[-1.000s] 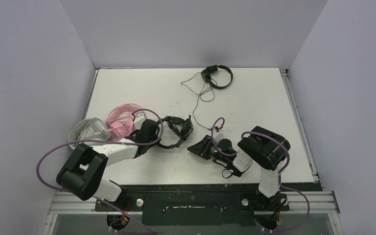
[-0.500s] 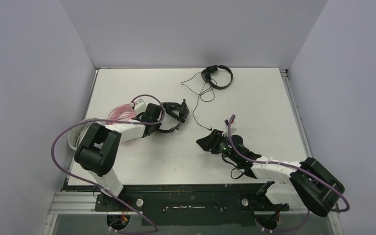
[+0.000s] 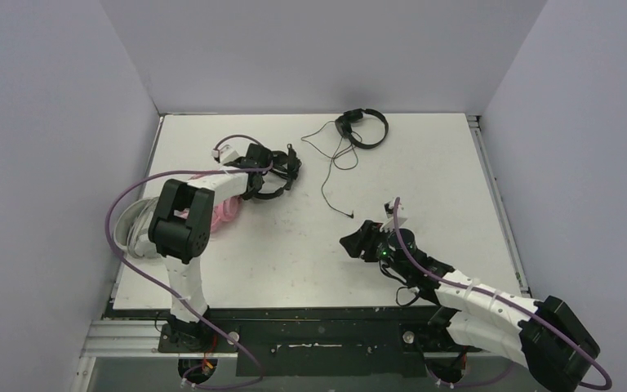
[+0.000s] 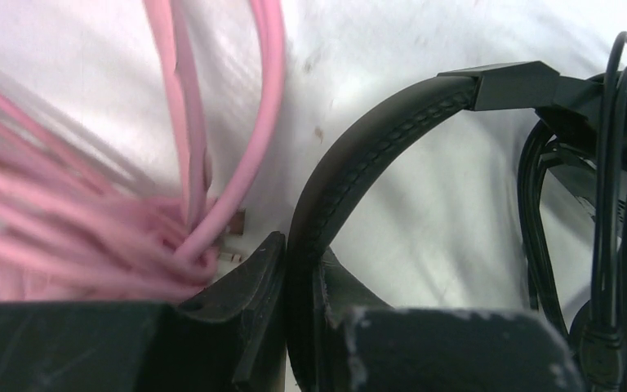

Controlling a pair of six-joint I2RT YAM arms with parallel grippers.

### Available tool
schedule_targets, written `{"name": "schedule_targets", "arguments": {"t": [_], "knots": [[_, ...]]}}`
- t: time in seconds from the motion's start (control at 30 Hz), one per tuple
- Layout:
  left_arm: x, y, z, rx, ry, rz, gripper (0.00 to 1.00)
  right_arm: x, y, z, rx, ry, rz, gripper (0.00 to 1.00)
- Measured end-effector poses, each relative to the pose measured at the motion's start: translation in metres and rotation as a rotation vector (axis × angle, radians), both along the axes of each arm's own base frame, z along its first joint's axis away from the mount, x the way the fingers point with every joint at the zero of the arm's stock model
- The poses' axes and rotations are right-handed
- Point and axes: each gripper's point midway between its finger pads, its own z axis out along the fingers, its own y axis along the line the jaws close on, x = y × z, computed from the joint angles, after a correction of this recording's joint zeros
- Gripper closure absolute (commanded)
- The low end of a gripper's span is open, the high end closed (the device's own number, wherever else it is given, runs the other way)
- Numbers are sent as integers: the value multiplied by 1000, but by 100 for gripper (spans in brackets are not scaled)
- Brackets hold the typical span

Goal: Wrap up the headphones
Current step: Place the headphones at the center of the board, then reset both arms

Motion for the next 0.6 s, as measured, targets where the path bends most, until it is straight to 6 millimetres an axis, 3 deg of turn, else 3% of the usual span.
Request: {"name": "schedule_targets", "arguments": {"t": [0.07, 0.2, 0.3, 0.4, 0.53, 0.6], "knots": [[12, 4, 2, 17, 8, 25, 97, -2, -2, -2, -11, 5, 1, 44], [16, 17, 5, 43, 18, 54, 65, -4, -5, -4, -33, 7, 7, 44], [20, 20, 10, 45, 14, 52, 58, -5, -7, -4, -42, 8, 7, 44], [28, 27, 17, 40, 5, 54, 41, -6, -8, -4, -48, 7, 9, 44], [35, 30, 26, 43, 1, 14, 37, -4, -9, -1, -62, -4, 8, 38], [34, 28, 32, 43, 12, -32, 21, -1, -11, 3, -83, -15, 2, 35]]}}
